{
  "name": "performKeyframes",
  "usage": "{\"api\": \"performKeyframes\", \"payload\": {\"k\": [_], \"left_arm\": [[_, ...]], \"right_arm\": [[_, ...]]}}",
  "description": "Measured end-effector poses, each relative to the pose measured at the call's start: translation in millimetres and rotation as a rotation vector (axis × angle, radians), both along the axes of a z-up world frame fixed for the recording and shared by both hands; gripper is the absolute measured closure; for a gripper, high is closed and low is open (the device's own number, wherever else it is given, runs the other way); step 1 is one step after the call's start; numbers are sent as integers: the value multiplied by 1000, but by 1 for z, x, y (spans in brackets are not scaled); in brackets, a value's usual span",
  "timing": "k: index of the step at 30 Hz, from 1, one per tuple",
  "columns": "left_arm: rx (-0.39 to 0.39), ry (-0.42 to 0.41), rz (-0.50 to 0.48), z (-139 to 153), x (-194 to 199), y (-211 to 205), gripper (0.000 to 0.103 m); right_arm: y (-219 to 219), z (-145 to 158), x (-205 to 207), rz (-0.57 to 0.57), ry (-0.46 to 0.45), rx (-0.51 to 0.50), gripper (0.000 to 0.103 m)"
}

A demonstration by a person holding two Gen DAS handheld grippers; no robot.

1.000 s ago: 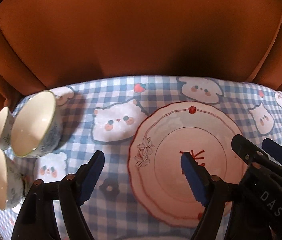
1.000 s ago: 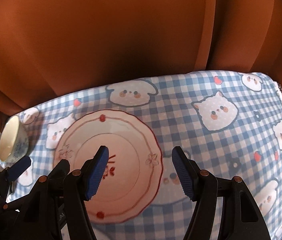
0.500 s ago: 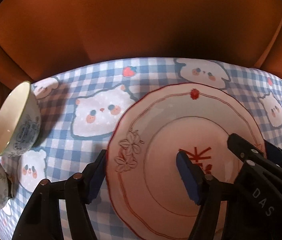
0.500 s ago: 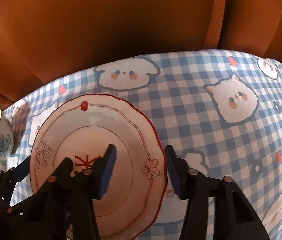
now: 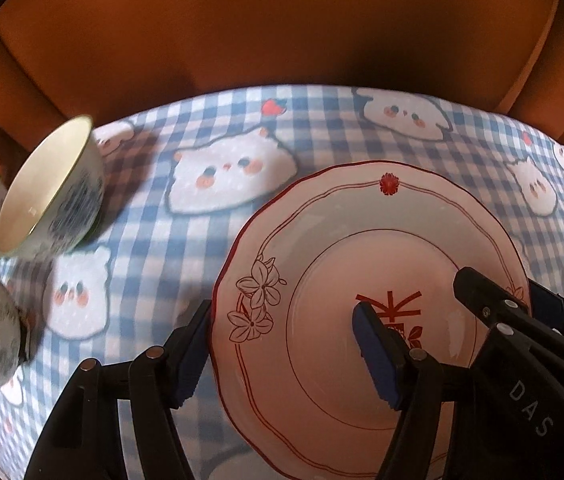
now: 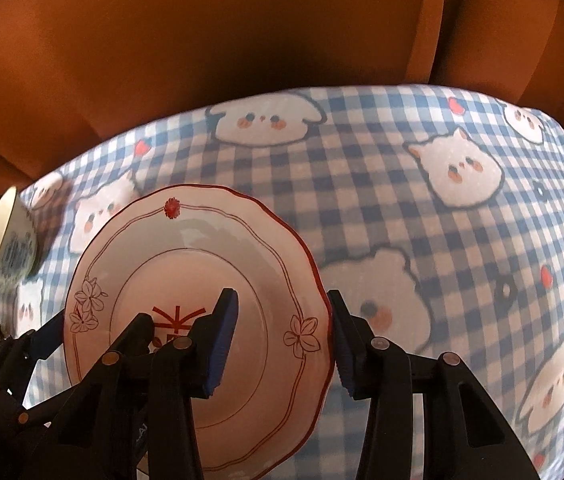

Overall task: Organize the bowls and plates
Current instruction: 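Move both tools over the red-rimmed plate, then close the right tool on the rim of the red-rimmed plate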

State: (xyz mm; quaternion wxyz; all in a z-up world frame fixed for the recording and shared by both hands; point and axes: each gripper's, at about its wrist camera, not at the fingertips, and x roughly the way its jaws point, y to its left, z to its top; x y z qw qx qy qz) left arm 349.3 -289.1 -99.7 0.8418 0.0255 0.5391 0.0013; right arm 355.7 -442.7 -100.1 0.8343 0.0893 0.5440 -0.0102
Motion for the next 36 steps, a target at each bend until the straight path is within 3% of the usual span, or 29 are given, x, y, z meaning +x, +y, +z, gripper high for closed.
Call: {"api": "performKeyframes", "payload": {"k": [8,11,17,24,29,36], "left_arm": [[4,7,-28,2,-28,8,38],[7,1,-28,2,-29,11,41],[-35,11,16,0,-19,19,44],[-5,12,12,4,-16,15,44],[6,-10,9,19,-21,17,44],[-8,-63,0,55,-38,22,44]], "right_arm": [[12,-3,-28,38,22,23,55],[13,-4,-35,44,11,14,56],[10,-5,-36,63,2,-18,70],[14,-5,-33,63,8,-44,69],[15,-1,-34,70,2,-36,69],[17,36,-45,60,-49,-46,69]]}}
